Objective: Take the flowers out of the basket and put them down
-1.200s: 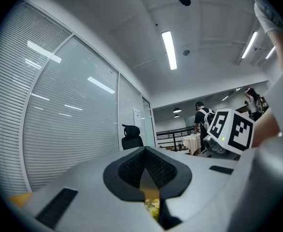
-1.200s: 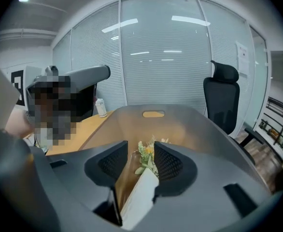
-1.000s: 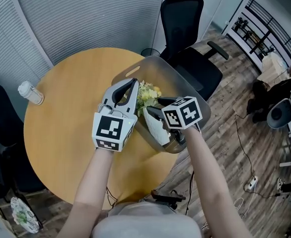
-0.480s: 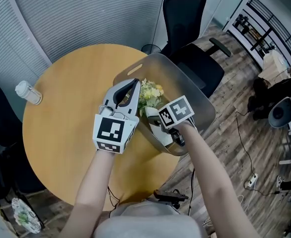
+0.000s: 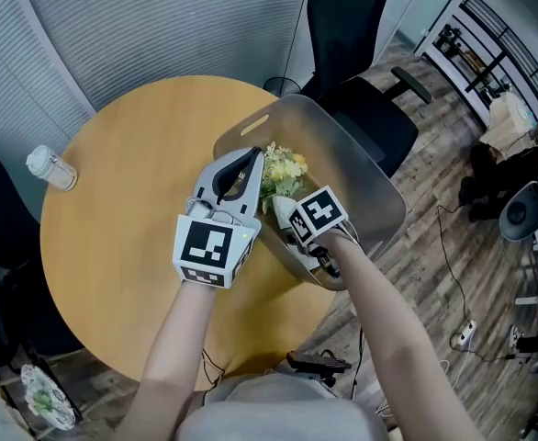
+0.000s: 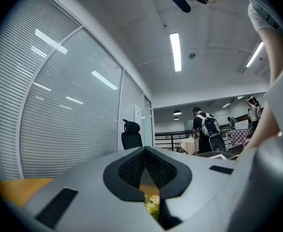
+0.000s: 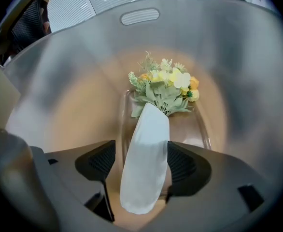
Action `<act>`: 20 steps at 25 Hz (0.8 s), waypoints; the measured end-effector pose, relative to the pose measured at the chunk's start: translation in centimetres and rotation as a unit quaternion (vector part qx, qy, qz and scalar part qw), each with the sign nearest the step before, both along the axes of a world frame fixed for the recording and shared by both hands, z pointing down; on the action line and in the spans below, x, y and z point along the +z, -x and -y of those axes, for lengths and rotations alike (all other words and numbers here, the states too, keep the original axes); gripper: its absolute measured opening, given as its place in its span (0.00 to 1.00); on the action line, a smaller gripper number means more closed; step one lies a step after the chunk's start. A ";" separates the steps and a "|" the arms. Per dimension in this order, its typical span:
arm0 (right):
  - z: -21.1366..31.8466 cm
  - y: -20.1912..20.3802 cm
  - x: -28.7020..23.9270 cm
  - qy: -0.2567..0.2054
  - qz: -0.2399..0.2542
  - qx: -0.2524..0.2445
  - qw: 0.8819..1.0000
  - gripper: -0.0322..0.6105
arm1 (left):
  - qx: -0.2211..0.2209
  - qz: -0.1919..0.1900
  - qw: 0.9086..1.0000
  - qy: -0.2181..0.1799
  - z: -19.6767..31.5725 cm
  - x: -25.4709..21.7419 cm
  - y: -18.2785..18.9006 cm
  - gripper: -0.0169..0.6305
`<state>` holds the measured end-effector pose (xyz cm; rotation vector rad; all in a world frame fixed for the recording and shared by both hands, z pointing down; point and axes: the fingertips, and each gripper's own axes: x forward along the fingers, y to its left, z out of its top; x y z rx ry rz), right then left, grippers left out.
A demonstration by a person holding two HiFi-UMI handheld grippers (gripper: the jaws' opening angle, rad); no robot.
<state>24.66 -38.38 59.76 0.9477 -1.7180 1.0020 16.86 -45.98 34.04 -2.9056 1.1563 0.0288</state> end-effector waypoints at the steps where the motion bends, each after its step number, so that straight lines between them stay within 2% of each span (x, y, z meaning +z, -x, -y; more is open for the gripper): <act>1: -0.2 -0.1 0.3 0.005 -0.005 -0.001 1.000 0.60 | 0.000 0.000 1.000 0.000 0.0 0.0 0.0 0.03; 7: -0.4 -1.1 1.7 0.030 -0.044 -0.006 0.999 0.52 | -0.003 -0.006 1.000 0.000 0.4 0.0 0.2 0.03; 16: 0.0 -0.3 2.9 0.051 -0.038 0.016 0.998 0.56 | -0.004 -0.006 1.000 0.003 0.6 0.4 0.2 0.03; 20: 0.1 0.0 3.9 0.058 -0.018 0.049 0.997 0.60 | -0.008 -0.007 1.000 0.006 1.0 0.6 0.3 0.03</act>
